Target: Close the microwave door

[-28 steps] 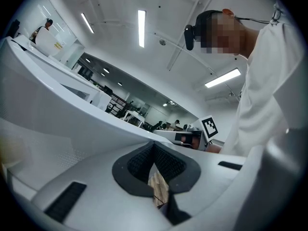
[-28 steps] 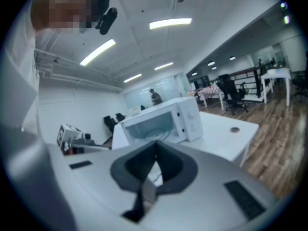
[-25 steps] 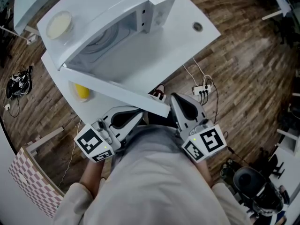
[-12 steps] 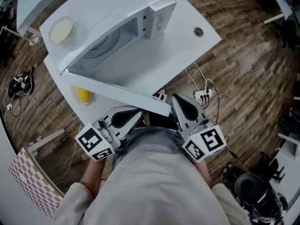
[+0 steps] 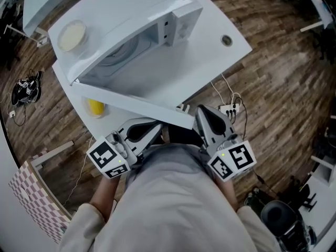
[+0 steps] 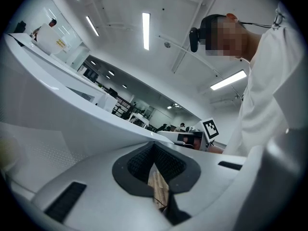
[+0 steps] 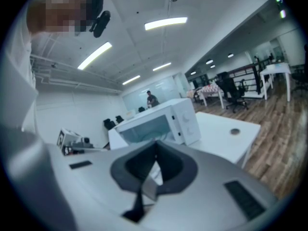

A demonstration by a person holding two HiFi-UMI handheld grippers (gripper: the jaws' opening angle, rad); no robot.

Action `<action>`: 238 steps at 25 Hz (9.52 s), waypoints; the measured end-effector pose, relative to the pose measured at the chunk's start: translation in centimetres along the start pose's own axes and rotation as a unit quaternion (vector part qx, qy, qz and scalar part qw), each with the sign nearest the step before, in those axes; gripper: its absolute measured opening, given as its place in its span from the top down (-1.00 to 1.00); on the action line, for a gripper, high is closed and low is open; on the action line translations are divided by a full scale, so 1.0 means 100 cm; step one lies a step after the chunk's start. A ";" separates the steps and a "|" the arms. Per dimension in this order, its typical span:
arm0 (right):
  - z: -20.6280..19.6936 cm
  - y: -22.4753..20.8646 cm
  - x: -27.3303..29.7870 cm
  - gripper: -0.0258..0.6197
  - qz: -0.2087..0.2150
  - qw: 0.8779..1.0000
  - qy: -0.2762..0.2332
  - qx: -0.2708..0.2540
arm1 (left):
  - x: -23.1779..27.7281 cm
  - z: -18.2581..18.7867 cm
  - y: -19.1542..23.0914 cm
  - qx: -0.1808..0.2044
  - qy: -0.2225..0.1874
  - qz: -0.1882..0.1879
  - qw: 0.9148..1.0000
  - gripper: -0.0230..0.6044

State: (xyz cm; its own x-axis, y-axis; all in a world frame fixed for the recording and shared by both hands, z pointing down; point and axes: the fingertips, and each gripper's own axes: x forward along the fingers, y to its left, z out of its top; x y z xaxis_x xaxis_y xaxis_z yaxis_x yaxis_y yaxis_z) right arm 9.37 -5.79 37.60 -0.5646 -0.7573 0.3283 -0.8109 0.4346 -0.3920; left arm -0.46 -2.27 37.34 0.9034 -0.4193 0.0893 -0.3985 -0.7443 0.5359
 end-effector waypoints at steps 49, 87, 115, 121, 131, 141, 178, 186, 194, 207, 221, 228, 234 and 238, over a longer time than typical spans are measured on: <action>0.044 -0.047 0.059 0.85 0.073 0.997 0.004 -0.017 | 0.039 0.029 0.038 0.002 -0.021 0.067 0.998 0.87; 0.045 -0.062 0.083 0.85 0.173 0.984 0.035 -0.023 | 0.064 0.042 0.073 0.006 -0.085 0.181 0.980 0.88; 0.060 -0.064 0.101 0.85 0.186 0.981 0.039 -0.040 | 0.080 0.066 0.103 0.021 -0.087 0.191 0.977 0.88; 0.060 -0.059 0.107 0.85 0.192 0.980 0.041 -0.042 | 0.078 0.072 0.112 0.020 -0.092 0.197 0.976 0.88; 0.059 -0.059 0.112 0.85 0.184 0.981 0.040 -0.041 | 0.074 0.079 0.127 0.013 -0.104 0.200 0.974 0.88; 0.059 -0.060 0.114 0.85 0.179 0.982 0.043 -0.035 | 0.071 0.084 0.140 -0.015 -0.119 0.205 0.971 0.87; 0.077 -0.048 0.157 0.85 0.186 0.981 0.034 -0.055 | 0.034 0.099 0.167 -0.053 -0.154 0.232 0.959 0.88; 0.088 -0.055 0.180 0.85 0.156 0.985 0.020 -0.069 | 0.035 0.098 0.168 -0.055 -0.152 0.229 0.960 0.88; 0.097 -0.059 0.191 0.85 0.139 0.989 0.002 -0.058 | 0.035 0.096 0.169 -0.058 -0.147 0.230 0.960 0.88; 0.099 -0.060 0.195 0.85 0.132 0.990 0.004 -0.057 | 0.032 0.093 0.173 -0.063 -0.149 0.237 0.958 0.88; 0.104 -0.061 0.211 0.85 0.127 0.990 0.008 -0.067 | 0.020 0.098 0.180 -0.077 -0.172 0.243 0.951 0.88; 0.102 -0.062 0.210 0.85 0.138 0.989 0.006 -0.058 | 0.026 0.094 0.176 -0.084 -0.168 0.237 0.953 0.88; 0.100 -0.062 0.201 0.85 0.152 0.985 0.015 -0.079 | 0.040 0.090 0.167 -0.069 -0.148 0.235 0.958 0.88; 0.098 -0.065 0.189 0.85 0.167 0.981 0.025 -0.091 | 0.048 0.085 0.158 -0.070 -0.142 0.227 0.961 0.88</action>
State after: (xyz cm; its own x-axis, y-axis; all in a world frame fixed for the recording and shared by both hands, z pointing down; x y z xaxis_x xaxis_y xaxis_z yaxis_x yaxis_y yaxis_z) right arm 5.48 -27.69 37.87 -0.8069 -0.5347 0.2511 -0.5906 0.7383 -0.3257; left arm -3.77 -20.49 39.10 0.5544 -0.8239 0.1179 -0.6980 -0.3831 0.6050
